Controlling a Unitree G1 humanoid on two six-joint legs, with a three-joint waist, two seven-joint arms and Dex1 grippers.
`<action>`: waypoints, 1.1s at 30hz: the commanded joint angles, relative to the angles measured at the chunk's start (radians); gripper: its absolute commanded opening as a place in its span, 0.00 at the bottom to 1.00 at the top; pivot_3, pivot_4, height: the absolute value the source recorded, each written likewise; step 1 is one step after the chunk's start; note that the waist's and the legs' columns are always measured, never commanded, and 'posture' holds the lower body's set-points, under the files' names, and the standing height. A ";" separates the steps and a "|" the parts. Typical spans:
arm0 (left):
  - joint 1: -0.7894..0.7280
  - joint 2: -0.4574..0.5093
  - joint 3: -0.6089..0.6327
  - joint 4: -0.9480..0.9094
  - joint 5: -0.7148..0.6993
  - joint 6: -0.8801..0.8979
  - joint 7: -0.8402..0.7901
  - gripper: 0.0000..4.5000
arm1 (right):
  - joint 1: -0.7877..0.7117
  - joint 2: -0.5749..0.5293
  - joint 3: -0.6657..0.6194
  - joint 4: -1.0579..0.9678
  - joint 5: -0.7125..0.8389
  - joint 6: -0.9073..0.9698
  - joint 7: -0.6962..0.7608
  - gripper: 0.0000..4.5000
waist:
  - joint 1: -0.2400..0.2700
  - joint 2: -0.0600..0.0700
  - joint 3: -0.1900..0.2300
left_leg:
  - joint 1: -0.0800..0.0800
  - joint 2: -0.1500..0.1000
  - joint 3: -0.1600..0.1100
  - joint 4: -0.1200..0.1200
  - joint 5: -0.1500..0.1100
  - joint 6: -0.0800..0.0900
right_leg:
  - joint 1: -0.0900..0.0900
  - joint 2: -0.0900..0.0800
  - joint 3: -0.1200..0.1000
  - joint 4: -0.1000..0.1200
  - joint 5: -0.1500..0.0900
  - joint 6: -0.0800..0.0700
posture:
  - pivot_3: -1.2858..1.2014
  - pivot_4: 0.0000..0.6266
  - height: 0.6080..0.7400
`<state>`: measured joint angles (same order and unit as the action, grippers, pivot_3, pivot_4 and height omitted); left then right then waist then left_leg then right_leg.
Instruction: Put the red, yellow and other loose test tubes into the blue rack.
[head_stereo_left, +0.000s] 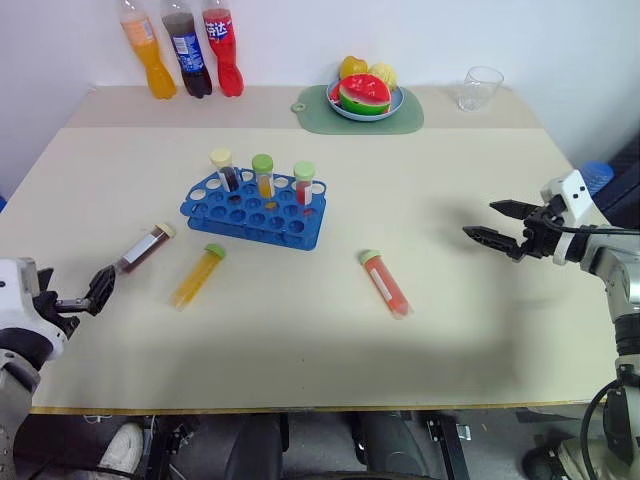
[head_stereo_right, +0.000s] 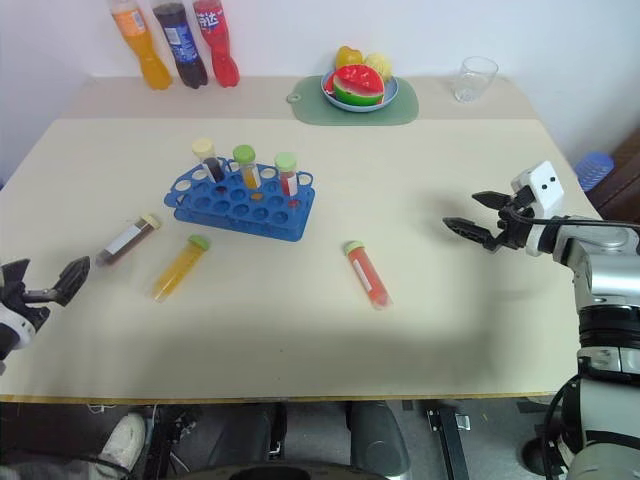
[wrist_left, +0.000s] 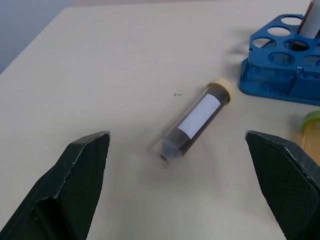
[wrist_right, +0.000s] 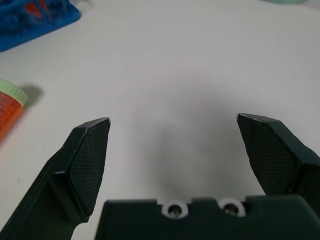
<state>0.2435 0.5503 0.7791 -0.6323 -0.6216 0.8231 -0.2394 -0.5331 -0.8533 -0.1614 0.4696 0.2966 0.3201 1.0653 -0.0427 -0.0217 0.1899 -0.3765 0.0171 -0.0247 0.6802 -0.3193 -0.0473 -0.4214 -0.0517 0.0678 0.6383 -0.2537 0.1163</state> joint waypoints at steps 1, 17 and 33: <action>0.008 -0.002 0.015 -0.032 0.000 -0.016 0.006 0.99 | -0.025 -0.020 -0.016 0.001 -0.004 -0.018 0.000 1.00 | 0.000 0.000 0.000 | 0.000 0.000 0.000 0.000 0.000 0.000 | 0.000 0.000 0.000 0.000 0.000 0.000 | 0.52 0.24 0.95; -0.103 0.032 -0.144 -0.007 -0.011 -0.033 -0.044 0.99 | -0.020 -0.030 -0.006 -0.289 0.056 0.360 -0.084 1.00 | 0.004 0.001 0.000 | 0.000 0.000 0.000 0.001 0.000 0.000 | 0.000 0.000 0.000 0.002 0.000 0.000 | 0.52 0.24 0.95; -0.210 0.067 -0.450 -0.010 -0.032 -0.074 -0.253 0.99 | -0.051 -0.040 0.016 -0.738 0.298 1.033 -0.255 1.00 | 0.004 0.001 0.000 | -0.001 0.000 -0.001 0.001 0.000 0.000 | -0.001 0.001 0.000 0.001 0.000 0.000 | 0.52 0.24 0.95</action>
<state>0.0380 0.6079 0.3254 -0.6286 -0.6505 0.7718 -0.4865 -0.5610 -0.8826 -0.1250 -0.2360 0.5758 1.3480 0.8187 -0.0382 -0.0208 0.1895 -0.3776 0.0169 -0.0257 0.6811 -0.3195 -0.0470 -0.4224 -0.0510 0.0676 0.6397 -0.2538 0.1162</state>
